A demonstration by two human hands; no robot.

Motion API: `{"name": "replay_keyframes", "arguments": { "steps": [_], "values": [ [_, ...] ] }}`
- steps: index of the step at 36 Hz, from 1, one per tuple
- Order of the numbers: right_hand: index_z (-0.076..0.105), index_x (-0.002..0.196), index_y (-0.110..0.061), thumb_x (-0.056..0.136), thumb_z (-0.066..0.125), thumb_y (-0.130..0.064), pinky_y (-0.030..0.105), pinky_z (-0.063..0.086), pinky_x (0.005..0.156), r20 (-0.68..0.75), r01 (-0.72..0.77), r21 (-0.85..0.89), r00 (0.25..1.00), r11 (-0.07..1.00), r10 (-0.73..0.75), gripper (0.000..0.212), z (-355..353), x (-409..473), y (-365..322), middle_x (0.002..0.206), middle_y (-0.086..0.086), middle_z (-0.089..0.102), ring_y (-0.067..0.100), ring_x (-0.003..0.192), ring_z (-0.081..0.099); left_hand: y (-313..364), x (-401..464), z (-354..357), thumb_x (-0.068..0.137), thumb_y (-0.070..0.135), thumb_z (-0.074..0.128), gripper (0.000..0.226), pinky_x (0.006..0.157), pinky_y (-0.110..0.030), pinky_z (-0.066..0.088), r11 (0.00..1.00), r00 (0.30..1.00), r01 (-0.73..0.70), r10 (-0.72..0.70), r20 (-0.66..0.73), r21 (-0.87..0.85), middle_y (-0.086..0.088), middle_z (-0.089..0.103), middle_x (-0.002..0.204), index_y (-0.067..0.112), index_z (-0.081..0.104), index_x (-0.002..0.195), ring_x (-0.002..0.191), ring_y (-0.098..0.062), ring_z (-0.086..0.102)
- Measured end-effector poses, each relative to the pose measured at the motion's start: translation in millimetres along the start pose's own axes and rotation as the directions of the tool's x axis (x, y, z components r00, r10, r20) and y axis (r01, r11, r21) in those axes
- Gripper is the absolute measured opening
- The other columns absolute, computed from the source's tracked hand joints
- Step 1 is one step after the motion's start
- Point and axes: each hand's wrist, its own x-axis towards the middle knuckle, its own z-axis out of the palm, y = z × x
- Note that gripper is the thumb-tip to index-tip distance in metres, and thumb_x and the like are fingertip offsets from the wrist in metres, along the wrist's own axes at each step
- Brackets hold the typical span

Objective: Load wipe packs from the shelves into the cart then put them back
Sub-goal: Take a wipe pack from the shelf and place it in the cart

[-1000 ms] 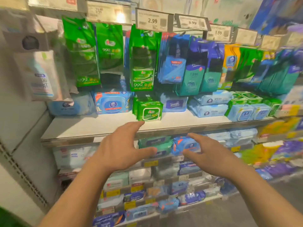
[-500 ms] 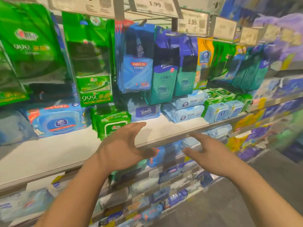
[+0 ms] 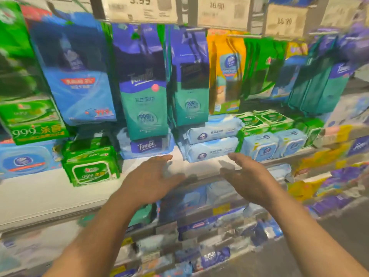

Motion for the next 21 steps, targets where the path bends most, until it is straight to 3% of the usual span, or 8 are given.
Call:
{"name": "replay_keyframes", "arguments": {
  "steps": [4, 8, 11, 13, 16, 19, 21],
  "values": [
    [0.044, 0.151, -0.026, 0.095, 0.064, -0.043, 0.027, 0.034, 0.109, 0.006, -0.016, 0.033, 1.000, 0.999, 0.016, 0.062, -0.1, 20.0, 14.0, 0.156, -0.005, 0.043, 0.016, 0.135, 0.048, 4.4, 12.2, 13.3, 0.091, 0.066, 0.058, 0.073, 0.117, -0.035, 0.033, 0.998, 0.998, 0.068, -0.068, -0.016, 0.012, 0.003, 0.044, 0.158, 0.027, 0.044, 0.151, 0.143, -0.019, 0.043],
    [0.041, 0.153, -0.024, 0.096, 0.061, -0.046, 0.027, 0.034, 0.107, 0.028, -0.032, -0.014, 0.999, 0.999, 0.033, 0.065, 4.4, 42.3, 18.5, 0.157, 0.000, 0.044, 0.020, 0.138, 0.046, 8.7, 23.9, 21.2, 0.092, 0.062, 0.057, 0.054, 0.097, -0.035, 0.047, 0.993, 0.992, 0.113, -0.114, -0.047, -0.027, -0.003, 0.066, 0.131, 0.020, 0.065, 0.124, 0.115, -0.024, 0.061],
    [0.041, 0.153, -0.019, 0.096, 0.062, -0.043, 0.024, 0.033, 0.101, 0.031, -0.051, 0.034, 0.998, 0.998, 0.050, 0.065, 9.9, 54.8, 23.3, 0.155, 0.003, 0.045, 0.022, 0.138, 0.046, 7.5, 40.3, 28.6, 0.087, 0.065, 0.050, 0.060, 0.100, -0.037, 0.046, 0.994, 0.995, 0.096, -0.094, -0.032, 0.045, -0.006, 0.064, 0.132, 0.024, 0.062, 0.129, 0.120, -0.028, 0.057],
    [0.040, 0.153, -0.017, 0.097, 0.062, -0.041, 0.022, 0.032, 0.097, 0.034, -0.061, 0.060, 0.998, 0.996, 0.059, 0.065, 11.6, 58.3, 25.9, 0.156, 0.003, 0.044, 0.021, 0.138, 0.046, 5.7, 54.6, 35.1, 0.094, 0.058, 0.054, 0.050, 0.103, -0.039, 0.045, 0.993, 0.996, 0.089, -0.087, -0.028, 0.077, -0.005, 0.060, 0.134, 0.030, 0.058, 0.134, 0.124, -0.028, 0.054],
    [0.040, 0.153, -0.019, 0.098, 0.061, -0.038, 0.021, 0.031, 0.095, 0.034, -0.084, 0.115, 0.996, 0.990, 0.080, 0.062, 13.3, 60.3, 28.4, 0.155, 0.001, 0.045, 0.020, 0.136, 0.047, 6.4, 77.2, 45.1, 0.098, 0.055, 0.047, 0.043, 0.102, -0.043, 0.044, 0.987, 0.998, 0.067, -0.063, -0.027, 0.143, -0.009, 0.061, 0.125, 0.026, 0.060, 0.126, 0.119, -0.033, 0.052],
    [0.041, 0.152, -0.017, 0.098, 0.061, -0.033, 0.021, 0.032, 0.095, 0.026, -0.080, 0.128, 0.997, 0.989, 0.077, 0.060, 14.2, 62.7, 29.9, 0.153, 0.002, 0.047, 0.020, 0.135, 0.048, 8.5, 98.7, 53.9, 0.100, 0.058, 0.040, 0.045, 0.100, -0.045, 0.043, 0.981, 0.997, 0.076, -0.069, -0.047, 0.181, -0.013, 0.063, 0.113, 0.018, 0.059, 0.104, 0.112, -0.037, 0.054],
    [0.041, 0.152, -0.015, 0.098, 0.061, -0.032, 0.024, 0.033, 0.099, 0.017, -0.090, 0.116, 0.996, 0.989, 0.089, 0.060, 14.4, 64.1, 30.2, 0.153, 0.003, 0.047, 0.021, 0.138, 0.046, 12.0, 107.8, 56.1, 0.101, 0.057, 0.040, 0.047, 0.101, -0.045, 0.044, 0.979, 0.995, 0.092, -0.085, -0.047, 0.182, -0.015, 0.061, 0.115, 0.015, 0.059, 0.105, 0.115, -0.037, 0.052]
  ]
}}
